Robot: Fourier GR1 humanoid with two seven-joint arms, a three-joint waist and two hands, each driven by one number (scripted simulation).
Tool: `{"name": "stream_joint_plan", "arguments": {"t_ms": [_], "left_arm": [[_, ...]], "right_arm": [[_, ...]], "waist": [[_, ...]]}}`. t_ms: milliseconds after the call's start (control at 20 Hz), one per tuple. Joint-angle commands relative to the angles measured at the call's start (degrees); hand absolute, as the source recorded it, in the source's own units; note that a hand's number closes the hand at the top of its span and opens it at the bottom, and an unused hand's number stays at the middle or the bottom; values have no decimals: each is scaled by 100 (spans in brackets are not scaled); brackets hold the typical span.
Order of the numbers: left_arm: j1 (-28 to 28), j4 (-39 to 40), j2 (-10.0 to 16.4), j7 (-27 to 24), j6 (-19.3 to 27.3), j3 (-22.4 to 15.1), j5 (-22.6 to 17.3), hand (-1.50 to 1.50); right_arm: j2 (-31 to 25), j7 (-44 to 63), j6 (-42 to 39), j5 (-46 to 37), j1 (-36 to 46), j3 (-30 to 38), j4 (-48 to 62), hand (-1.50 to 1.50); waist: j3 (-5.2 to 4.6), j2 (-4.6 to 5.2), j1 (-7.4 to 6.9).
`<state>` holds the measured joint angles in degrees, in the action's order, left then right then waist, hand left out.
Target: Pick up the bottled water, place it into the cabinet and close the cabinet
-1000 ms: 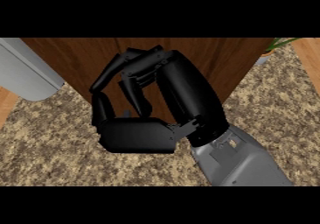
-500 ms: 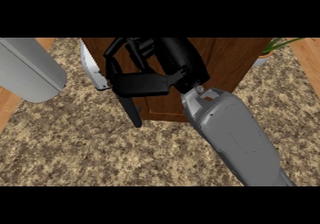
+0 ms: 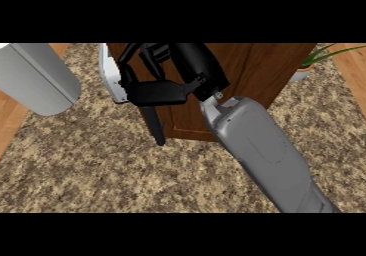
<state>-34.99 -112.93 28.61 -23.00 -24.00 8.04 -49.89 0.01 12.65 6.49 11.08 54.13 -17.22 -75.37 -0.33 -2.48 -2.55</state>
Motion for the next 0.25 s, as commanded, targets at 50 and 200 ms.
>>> {"name": "stream_joint_plan", "arguments": {"t_ms": [50, 200], "left_arm": [[165, 48, 76, 73, -43, 81, -120, 150], [217, 6, 81, 62, -41, 94, -38, 150]], "right_arm": [[-401, -58, 66, 1, 149, 640, 1153, 150], [-323, -235, 193, -115, 84, 571, 1307, 150]], "waist": [[25, 362, 19], [21, 371, -28]]}}
